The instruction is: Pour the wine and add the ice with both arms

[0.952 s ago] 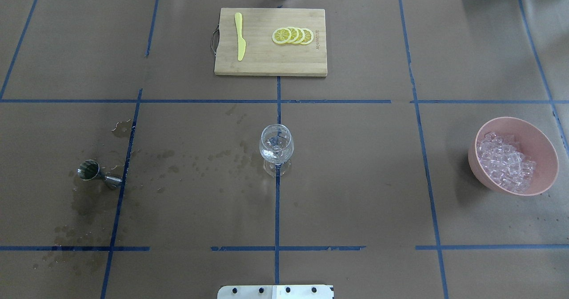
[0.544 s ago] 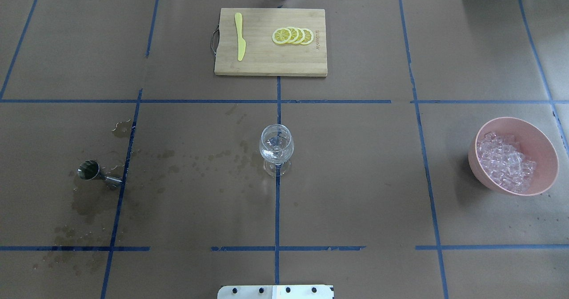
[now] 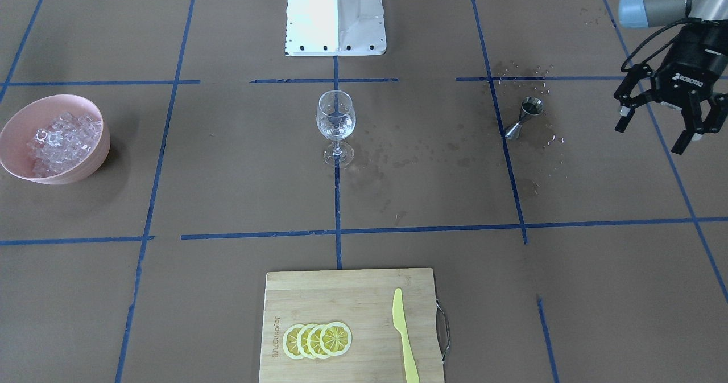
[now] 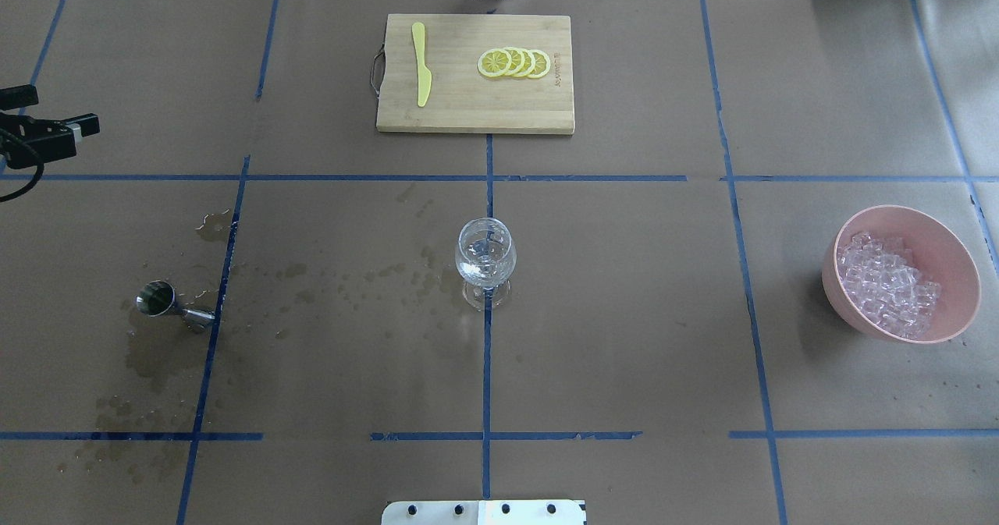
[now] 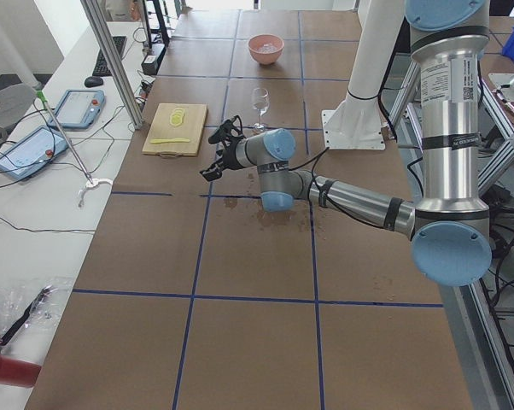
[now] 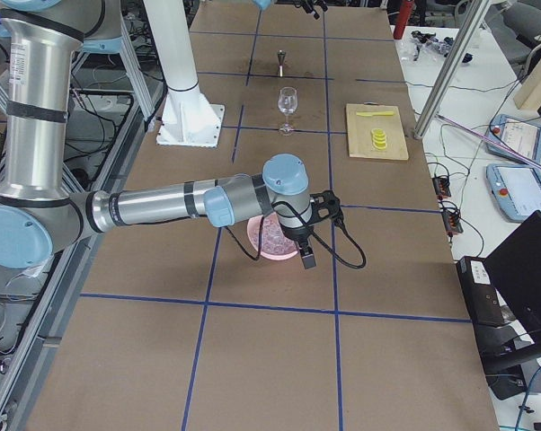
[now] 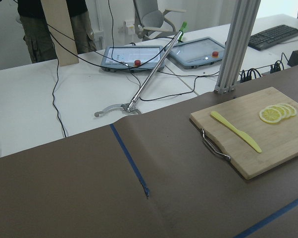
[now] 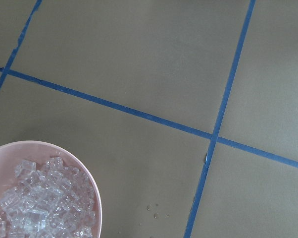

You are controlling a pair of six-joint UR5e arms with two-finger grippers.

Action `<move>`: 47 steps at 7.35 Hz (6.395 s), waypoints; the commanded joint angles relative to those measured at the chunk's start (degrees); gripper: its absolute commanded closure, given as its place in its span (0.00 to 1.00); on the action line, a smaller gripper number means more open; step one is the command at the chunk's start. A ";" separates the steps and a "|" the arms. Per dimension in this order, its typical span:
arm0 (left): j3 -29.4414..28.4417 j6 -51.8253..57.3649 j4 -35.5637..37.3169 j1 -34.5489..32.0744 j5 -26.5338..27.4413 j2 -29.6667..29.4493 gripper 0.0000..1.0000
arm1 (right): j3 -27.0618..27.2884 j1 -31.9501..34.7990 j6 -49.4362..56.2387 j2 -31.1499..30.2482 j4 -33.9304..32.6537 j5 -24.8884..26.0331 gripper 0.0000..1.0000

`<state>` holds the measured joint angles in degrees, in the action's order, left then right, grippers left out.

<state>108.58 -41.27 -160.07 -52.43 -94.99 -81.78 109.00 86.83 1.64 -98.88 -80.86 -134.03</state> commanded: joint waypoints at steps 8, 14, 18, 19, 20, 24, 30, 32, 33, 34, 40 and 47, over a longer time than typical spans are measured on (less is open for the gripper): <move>-5.74 -16.73 -6.57 45.29 57.53 5.75 0.00 | 0.24 0.09 0.21 -1.49 0.53 0.17 0.00; -13.02 -19.64 -6.65 49.88 63.26 2.60 0.15 | 0.25 0.09 0.12 -1.66 0.79 0.17 0.00; -14.53 -19.64 -6.65 49.88 63.61 1.80 0.36 | 0.16 0.09 0.12 -1.58 0.79 0.26 0.00; -14.62 -19.64 -6.74 49.88 63.53 1.71 0.39 | 0.16 0.09 0.12 -1.49 0.79 0.26 0.00; -14.80 -19.64 -6.74 49.88 63.53 1.71 0.39 | 0.07 0.09 0.12 -1.49 0.79 0.26 0.00; -14.80 -19.64 -6.83 49.88 63.53 1.27 0.60 | -0.02 0.09 0.12 -1.40 0.79 0.26 0.00; -14.62 -18.76 -11.20 49.70 63.53 1.27 0.99 | -0.11 0.09 0.12 -1.22 0.79 0.26 0.00; -13.84 -11.53 -13.68 49.18 63.61 1.27 1.00 | -0.19 0.09 0.12 -1.31 0.79 0.26 0.00; -13.83 -5.63 -19.17 49.09 63.35 1.10 1.00 | -0.19 0.09 0.12 -1.31 0.79 0.26 0.00; -13.66 2.00 -24.79 49.09 63.00 1.01 1.00 | -0.19 0.09 0.12 -1.40 0.79 0.26 0.00; -9.72 28.30 -25.57 47.34 61.68 -7.07 1.00 | -0.37 0.09 0.21 -1.66 0.79 0.34 0.00; -4.78 32.40 -1.38 45.40 58.44 -22.62 1.00 | -0.72 0.36 0.21 -1.93 0.79 0.52 0.00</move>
<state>103.39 -8.96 -162.81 -6.99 -35.33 -102.50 108.34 87.16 1.85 -100.81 -80.07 -133.58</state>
